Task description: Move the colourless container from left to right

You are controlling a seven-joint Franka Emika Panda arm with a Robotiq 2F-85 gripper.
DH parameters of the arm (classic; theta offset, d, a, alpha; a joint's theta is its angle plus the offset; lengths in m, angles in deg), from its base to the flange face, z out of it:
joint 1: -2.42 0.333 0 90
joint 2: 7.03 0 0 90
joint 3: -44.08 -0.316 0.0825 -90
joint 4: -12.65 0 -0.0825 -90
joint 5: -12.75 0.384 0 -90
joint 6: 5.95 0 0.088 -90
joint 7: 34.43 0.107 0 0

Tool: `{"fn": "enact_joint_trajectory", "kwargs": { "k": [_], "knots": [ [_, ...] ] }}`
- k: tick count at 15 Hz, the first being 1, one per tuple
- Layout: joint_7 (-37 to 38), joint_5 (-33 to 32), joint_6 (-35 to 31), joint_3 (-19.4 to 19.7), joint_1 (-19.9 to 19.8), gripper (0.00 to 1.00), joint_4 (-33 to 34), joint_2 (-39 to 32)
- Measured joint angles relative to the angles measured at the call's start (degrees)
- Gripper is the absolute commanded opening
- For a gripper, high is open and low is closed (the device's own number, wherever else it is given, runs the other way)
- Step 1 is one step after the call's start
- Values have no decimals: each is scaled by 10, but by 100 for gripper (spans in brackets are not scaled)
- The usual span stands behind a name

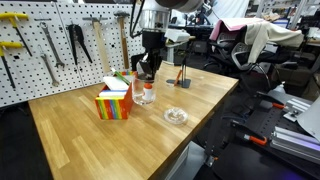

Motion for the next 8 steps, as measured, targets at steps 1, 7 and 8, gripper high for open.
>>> {"fn": "enact_joint_trajectory", "kwargs": {
  "k": [1, 7, 8],
  "knots": [
    [13, -1, -7, 13, -7, 1, -12, 18],
    [224, -160, -16, 110, -18, 1, -88, 83],
    [270, -196, -11, 119, -18, 1, -102, 88]
  ]
}}
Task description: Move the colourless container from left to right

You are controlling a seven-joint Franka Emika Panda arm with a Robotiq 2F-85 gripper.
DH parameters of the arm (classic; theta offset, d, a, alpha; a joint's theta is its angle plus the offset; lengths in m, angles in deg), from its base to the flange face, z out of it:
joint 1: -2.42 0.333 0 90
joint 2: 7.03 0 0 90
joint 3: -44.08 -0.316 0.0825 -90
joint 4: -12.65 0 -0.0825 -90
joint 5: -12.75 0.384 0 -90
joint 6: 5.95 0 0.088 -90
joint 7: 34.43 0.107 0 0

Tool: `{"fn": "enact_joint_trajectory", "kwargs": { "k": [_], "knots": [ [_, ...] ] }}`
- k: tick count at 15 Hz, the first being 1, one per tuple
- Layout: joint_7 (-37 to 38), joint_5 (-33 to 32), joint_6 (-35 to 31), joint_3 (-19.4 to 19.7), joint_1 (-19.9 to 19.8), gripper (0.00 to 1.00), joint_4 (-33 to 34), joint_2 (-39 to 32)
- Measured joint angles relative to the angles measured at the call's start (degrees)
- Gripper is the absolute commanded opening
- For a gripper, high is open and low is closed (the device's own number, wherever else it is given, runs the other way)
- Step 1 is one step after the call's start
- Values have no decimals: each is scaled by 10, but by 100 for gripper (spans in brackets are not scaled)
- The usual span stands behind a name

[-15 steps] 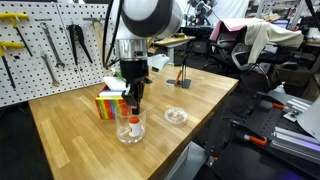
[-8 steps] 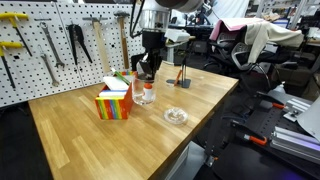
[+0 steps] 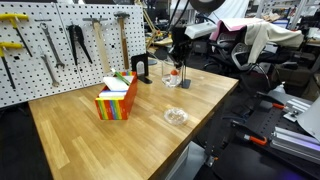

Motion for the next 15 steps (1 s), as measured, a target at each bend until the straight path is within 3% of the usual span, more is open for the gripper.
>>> {"fn": "enact_joint_trajectory", "kwargs": {
  "k": [2, 5, 10, 15],
  "knots": [
    [76, -48, 11, 5, 0, 1, -25, 5],
    [138, -67, 31, 0, 2, 1, -49, 6],
    [163, -68, 55, -11, 5, 7, -58, 0],
    [161, -37, 43, -20, 5, 7, -58, -19]
  ]
}}
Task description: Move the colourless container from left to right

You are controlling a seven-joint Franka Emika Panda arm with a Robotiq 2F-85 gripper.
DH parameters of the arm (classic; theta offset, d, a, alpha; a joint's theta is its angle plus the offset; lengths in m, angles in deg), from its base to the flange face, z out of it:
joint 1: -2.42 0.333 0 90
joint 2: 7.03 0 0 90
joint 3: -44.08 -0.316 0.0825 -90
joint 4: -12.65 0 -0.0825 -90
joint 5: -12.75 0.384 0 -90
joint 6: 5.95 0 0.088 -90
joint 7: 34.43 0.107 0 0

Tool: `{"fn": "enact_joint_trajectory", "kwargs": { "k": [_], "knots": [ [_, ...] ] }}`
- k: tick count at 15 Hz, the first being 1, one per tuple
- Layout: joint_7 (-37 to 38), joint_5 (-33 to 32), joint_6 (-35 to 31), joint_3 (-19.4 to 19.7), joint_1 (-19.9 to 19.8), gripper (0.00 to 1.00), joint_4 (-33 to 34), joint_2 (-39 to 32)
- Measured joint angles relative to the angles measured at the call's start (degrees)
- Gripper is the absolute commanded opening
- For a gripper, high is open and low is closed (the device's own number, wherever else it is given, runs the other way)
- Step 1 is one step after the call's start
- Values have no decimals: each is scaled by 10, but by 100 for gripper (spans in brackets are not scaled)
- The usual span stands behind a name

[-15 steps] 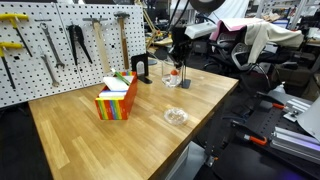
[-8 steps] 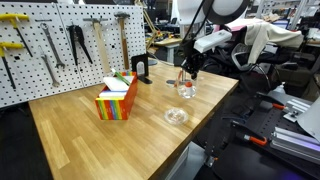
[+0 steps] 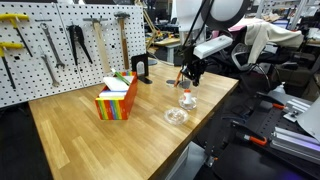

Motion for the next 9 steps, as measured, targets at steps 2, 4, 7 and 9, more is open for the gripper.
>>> {"fn": "enact_joint_trajectory", "kwargs": {
  "k": [2, 4, 7, 9],
  "knots": [
    [-2, 13, -6, -1, 0, 8, 0, -7],
    [-4, 24, -10, -1, 0, 26, 1, -14],
    [-4, 32, -10, -1, 0, 47, 3, -15],
    [-4, 32, -10, -1, 0, 61, 6, -14]
  ]
}}
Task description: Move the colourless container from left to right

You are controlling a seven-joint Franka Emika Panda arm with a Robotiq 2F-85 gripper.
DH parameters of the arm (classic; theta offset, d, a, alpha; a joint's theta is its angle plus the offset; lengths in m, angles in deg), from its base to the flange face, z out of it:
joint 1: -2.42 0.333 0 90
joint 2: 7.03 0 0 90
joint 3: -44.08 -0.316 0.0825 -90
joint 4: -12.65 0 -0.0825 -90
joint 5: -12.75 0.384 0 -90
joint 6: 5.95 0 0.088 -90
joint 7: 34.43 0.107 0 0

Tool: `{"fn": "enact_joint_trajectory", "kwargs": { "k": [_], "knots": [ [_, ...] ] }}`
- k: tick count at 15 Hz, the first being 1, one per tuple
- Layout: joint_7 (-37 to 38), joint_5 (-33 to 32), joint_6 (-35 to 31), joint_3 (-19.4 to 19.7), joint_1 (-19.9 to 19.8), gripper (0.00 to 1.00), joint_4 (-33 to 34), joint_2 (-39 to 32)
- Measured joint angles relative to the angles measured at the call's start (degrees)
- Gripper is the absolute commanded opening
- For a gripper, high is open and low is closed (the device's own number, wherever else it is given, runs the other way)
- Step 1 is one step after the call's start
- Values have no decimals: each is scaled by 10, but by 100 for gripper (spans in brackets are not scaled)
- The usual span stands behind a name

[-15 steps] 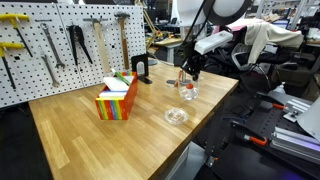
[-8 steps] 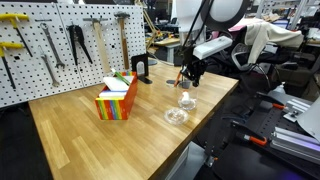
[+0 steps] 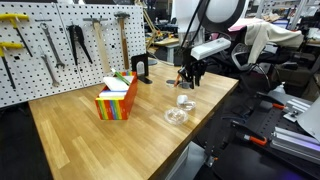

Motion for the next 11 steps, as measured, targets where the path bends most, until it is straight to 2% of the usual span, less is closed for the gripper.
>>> {"fn": "enact_joint_trajectory", "kwargs": {
  "k": [5, 6, 8, 11],
  "knots": [
    [0, -3, -3, 0, 1, 95, 1, 26],
    [0, -3, -3, -2, 1, 78, 0, 39],
    [-10, 21, -3, -15, 2, 92, -8, 71],
    [-13, 27, -3, -19, 2, 95, -22, 89]
  ]
}}
